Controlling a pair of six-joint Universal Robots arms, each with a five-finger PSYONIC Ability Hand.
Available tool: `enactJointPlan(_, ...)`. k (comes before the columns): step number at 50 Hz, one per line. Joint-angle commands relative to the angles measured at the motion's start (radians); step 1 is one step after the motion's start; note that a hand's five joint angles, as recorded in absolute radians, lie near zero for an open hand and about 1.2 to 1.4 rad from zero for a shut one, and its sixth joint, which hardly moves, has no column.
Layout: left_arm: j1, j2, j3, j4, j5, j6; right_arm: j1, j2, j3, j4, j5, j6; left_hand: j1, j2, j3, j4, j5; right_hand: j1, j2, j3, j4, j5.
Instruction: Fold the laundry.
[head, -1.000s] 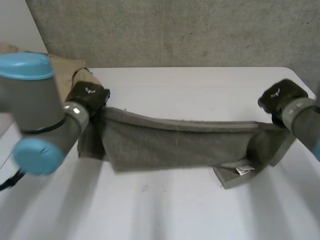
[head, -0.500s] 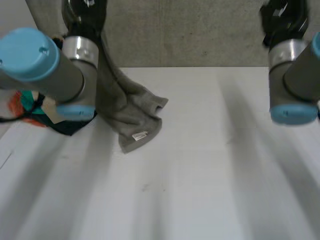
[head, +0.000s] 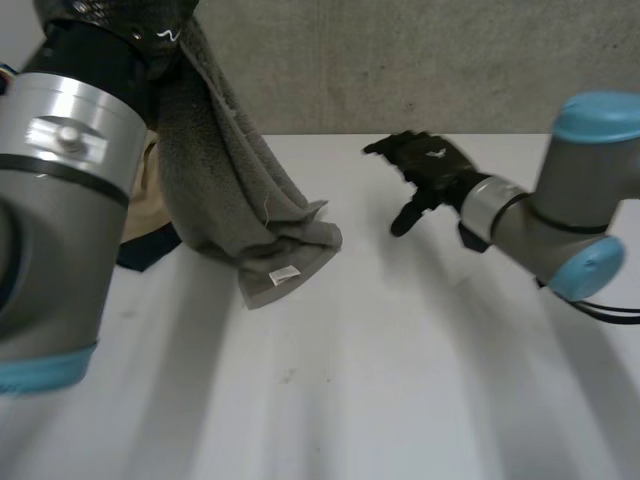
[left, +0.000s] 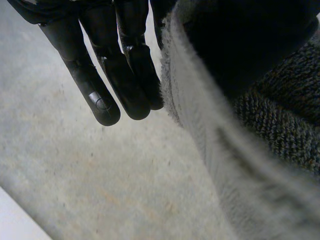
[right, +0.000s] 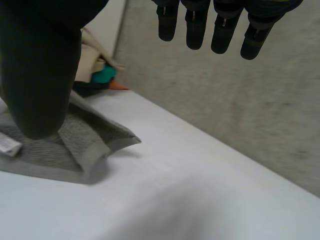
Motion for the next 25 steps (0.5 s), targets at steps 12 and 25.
enactJointPlan(12, -0.112, 0.119, -0.038, -0.044, -0.005, 0.007, 0.262, 0.263, -0.165, -0.021, 0.106, 0.071, 0.235, 0.196, 0.199, 0.196, 0.238, 1.153, 1.176, 1.177, 1.175, 1.176)
enactJointPlan(25, -0.011, 0.114, -0.085, -0.047, -0.014, 0.0, -0.043, -0.259, 0.141, -0.007, 0.243, -0.267, 0.235, 0.196, 0.199, 0.196, 0.238, 1.153, 1.176, 1.177, 1.175, 1.176)
